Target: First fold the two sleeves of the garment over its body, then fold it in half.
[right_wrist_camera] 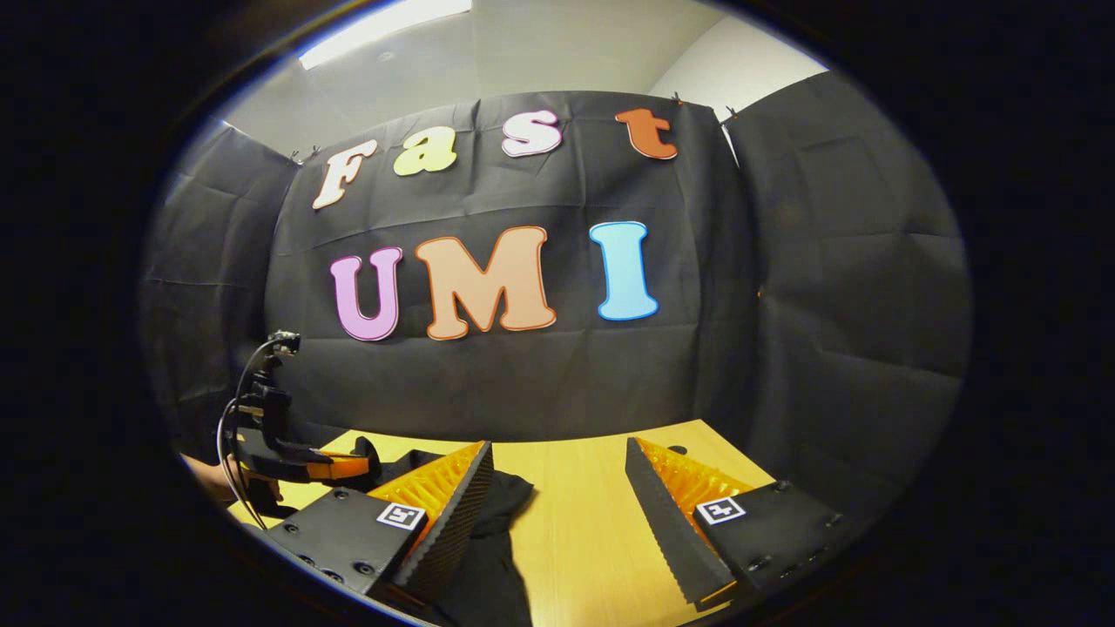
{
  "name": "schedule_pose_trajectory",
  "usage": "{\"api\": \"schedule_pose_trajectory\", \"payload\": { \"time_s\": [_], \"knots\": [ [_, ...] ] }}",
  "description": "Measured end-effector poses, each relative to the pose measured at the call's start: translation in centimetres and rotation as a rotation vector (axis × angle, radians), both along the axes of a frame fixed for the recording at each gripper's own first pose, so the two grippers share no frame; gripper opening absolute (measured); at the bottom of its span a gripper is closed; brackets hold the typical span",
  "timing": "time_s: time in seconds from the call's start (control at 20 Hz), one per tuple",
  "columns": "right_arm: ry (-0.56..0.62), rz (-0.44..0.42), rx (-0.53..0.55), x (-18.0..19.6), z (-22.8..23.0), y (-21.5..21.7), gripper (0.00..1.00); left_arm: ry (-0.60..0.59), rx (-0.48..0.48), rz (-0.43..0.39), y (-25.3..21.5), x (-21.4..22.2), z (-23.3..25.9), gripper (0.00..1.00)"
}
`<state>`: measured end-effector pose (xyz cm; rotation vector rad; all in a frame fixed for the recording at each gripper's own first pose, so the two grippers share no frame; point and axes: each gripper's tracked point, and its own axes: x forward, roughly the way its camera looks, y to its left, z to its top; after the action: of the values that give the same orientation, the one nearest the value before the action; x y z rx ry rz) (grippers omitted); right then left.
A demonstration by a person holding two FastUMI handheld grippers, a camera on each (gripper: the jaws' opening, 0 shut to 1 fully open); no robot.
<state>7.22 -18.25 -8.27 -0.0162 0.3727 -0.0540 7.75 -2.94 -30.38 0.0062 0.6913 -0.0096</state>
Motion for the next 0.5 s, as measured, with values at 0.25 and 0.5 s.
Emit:
{"api": "schedule_pose_trajectory", "payload": {
  "time_s": [0.25, 0.5],
  "knots": [
    [0.027, -0.040, 0.007, -1.1, -0.4, -3.0, 0.97, 0.044, 0.001, -0.068, -4.3, 2.7, -3.4, 0.00],
    [0.056, -0.030, 0.020, -1.5, -0.8, -3.3, 0.97, 0.064, 0.088, -0.060, -5.0, 4.3, -4.8, 0.00]
  ]
}}
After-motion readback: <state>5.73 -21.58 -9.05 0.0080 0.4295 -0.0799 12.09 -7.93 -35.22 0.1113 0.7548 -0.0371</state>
